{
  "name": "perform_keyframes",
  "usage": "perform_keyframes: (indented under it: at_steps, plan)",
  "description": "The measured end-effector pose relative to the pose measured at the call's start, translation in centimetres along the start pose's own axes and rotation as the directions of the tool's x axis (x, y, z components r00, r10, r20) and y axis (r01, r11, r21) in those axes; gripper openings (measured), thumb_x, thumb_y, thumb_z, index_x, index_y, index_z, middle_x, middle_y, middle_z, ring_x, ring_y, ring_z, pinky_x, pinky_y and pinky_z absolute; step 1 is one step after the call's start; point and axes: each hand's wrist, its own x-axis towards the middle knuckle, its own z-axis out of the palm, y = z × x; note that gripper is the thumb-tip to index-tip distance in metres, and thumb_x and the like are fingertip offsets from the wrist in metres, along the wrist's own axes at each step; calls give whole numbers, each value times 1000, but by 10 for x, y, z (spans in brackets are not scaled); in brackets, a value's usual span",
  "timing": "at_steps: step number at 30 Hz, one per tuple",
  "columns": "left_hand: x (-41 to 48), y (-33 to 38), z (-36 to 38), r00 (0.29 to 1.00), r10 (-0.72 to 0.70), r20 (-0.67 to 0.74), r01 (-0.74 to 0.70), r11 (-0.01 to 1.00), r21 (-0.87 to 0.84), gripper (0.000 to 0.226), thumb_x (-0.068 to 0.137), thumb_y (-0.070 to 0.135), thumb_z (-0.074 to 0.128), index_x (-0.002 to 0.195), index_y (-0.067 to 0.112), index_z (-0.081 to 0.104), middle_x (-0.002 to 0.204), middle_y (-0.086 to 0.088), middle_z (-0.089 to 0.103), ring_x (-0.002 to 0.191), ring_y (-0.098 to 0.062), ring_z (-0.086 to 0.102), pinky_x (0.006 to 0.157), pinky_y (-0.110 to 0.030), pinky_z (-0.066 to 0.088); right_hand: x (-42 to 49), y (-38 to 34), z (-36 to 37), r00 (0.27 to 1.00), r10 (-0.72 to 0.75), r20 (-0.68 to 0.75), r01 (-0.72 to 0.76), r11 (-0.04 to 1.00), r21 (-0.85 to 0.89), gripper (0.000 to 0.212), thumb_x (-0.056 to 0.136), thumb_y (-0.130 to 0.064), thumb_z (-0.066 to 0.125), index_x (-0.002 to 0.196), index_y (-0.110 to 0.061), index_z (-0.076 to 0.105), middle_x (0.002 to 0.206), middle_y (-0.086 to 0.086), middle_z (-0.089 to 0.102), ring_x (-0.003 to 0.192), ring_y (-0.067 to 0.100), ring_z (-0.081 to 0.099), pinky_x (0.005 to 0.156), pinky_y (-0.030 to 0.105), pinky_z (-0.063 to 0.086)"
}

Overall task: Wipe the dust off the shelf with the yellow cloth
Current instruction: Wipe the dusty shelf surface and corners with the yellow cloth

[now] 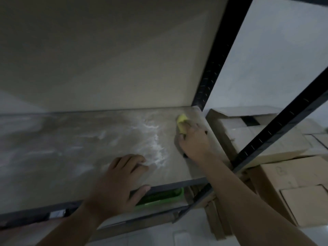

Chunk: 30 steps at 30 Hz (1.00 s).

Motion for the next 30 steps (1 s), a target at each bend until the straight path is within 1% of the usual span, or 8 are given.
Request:
perform_keyframes:
  at_steps: [4, 7, 9, 11, 13, 16, 24, 30]
  plan:
    - [-1, -1, 0, 1000, -3, -3, 3, 1000, -27, 49, 106, 65, 43, 133, 28, 61, 144, 8, 50, 135, -21, 49, 105, -31, 37, -8, -23, -9, 971, -230, 69, 198, 930, 309, 44, 84, -25, 46, 124, -17, 64, 129, 2, 62, 111, 17, 59, 100, 26, 46]
    - [-1, 0, -1, 1000, -19, 3, 19, 999, -27, 48, 105, 66, 44, 133, 29, 61, 145, 9, 49, 135, -22, 49, 104, -35, 40, 14, 14, -22, 986, 100, -136, -75, 981, 177, 33, 87, -20, 48, 116, -14, 62, 112, 9, 63, 98, 26, 63, 88, 37, 54]
    - [-1, 0, -2, 999, -34, 10, 34, 999, -25, 49, 105, 65, 45, 132, 29, 62, 145, 8, 50, 134, -22, 50, 104, -33, 38, 25, 40, -30, 908, 407, -96, -389, 906, 165, 32, 87, -10, 51, 119, -7, 58, 123, 14, 60, 111, 34, 57, 93, 40, 49]
    - [-1, 0, -3, 1000, -21, 8, 21, 1000, -10, 47, 105, 64, 45, 130, 28, 63, 144, 7, 50, 134, -22, 50, 104, -31, 37, 23, 38, -24, 868, 497, -2, -497, 868, 13, 33, 90, -13, 50, 121, -5, 57, 128, 15, 57, 116, 33, 53, 97, 40, 45]
    - [0, 1, -3, 1000, -3, -6, 3, 1000, -4, 45, 105, 63, 45, 129, 30, 62, 143, 7, 51, 133, -22, 51, 103, -30, 35, 10, 12, -12, 943, 332, -21, -333, 939, -91, 33, 91, -18, 48, 122, -8, 57, 127, 12, 58, 112, 28, 56, 95, 42, 48]
    - [0, 0, -4, 999, 18, -29, -18, 1000, 6, 42, 104, 62, 46, 128, 30, 61, 141, 6, 52, 132, -22, 53, 103, -31, 36, -5, -14, 1, 997, -50, -55, 56, 994, 98, 36, 88, -17, 51, 122, -12, 61, 123, 6, 63, 102, 24, 62, 91, 36, 52]
    - [3, 5, -7, 1000, 19, -18, -19, 1000, 0, 41, 101, 59, 55, 127, 28, 63, 140, 6, 53, 130, -21, 51, 103, -30, 35, 51, 36, -3, 913, 402, -67, -402, 915, 11, 35, 90, -12, 48, 124, -9, 55, 127, 11, 55, 110, 32, 54, 93, 43, 46]
    - [2, 4, -10, 998, 45, -32, -45, 999, 18, 39, 100, 58, 57, 124, 28, 66, 139, 7, 53, 134, -16, 49, 104, -29, 35, 17, 3, 0, 998, -52, -32, 57, 984, 171, 40, 83, -7, 55, 121, -14, 63, 120, 6, 63, 101, 25, 62, 87, 35, 55]
